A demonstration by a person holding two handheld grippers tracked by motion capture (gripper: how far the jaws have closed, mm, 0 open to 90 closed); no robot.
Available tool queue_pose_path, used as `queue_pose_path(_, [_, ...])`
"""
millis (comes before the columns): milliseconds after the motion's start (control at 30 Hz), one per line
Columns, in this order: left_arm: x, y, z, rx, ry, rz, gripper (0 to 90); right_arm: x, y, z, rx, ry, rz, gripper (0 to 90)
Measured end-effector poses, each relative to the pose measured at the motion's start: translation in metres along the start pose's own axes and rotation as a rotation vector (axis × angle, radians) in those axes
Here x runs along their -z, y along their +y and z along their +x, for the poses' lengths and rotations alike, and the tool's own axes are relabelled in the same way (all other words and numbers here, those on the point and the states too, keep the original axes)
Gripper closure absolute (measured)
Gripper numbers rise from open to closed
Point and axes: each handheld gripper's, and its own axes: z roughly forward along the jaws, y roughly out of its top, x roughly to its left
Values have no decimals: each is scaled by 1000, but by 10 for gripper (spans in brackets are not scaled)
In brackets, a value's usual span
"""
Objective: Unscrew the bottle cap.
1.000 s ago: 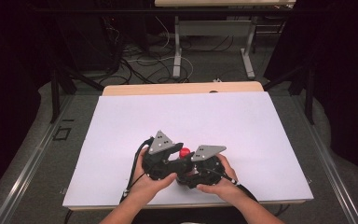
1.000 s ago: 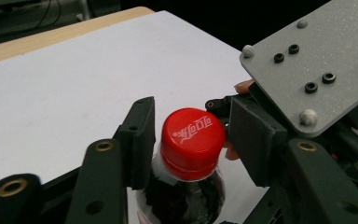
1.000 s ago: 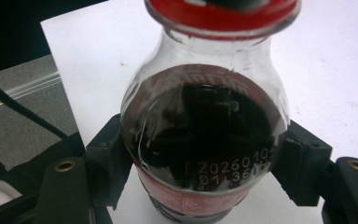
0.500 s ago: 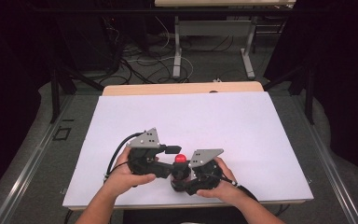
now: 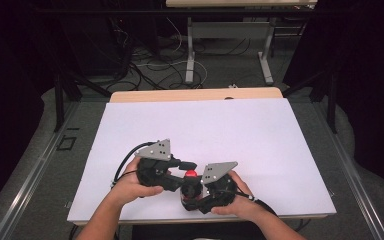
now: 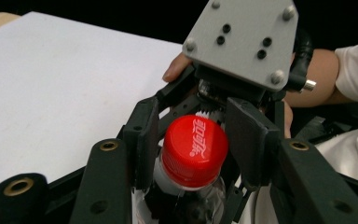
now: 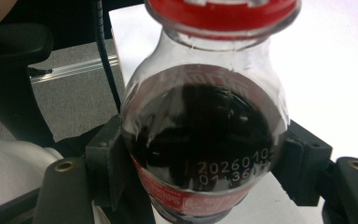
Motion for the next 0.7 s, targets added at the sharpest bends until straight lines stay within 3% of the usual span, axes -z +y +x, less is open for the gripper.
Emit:
queue_pose_path(100, [0, 0, -1, -4, -3, 1, 602, 0, 0, 0, 0, -8, 0, 293])
queue_pose_path(233, [-1, 0, -3, -3, 28, -7, 609, 0, 0, -1, -4, -13, -2, 294])
queue_pose_path(367, [-4, 0, -4, 22, 76, -28, 611, 0, -1, -2, -16, -37, -5, 294])
queue_pose_path(467, [-7, 1, -9, 42, 140, -34, 612, 2, -1, -5, -32, -59, 5, 294])
queue_pose_path(600, [-14, 6, -18, 74, 260, -37, 613, 3, -1, -7, -54, -100, -3, 294])
queue_pose_path(700, [-20, 10, -27, 139, 366, -54, 614, 4, -1, -9, -76, -119, -12, 294])
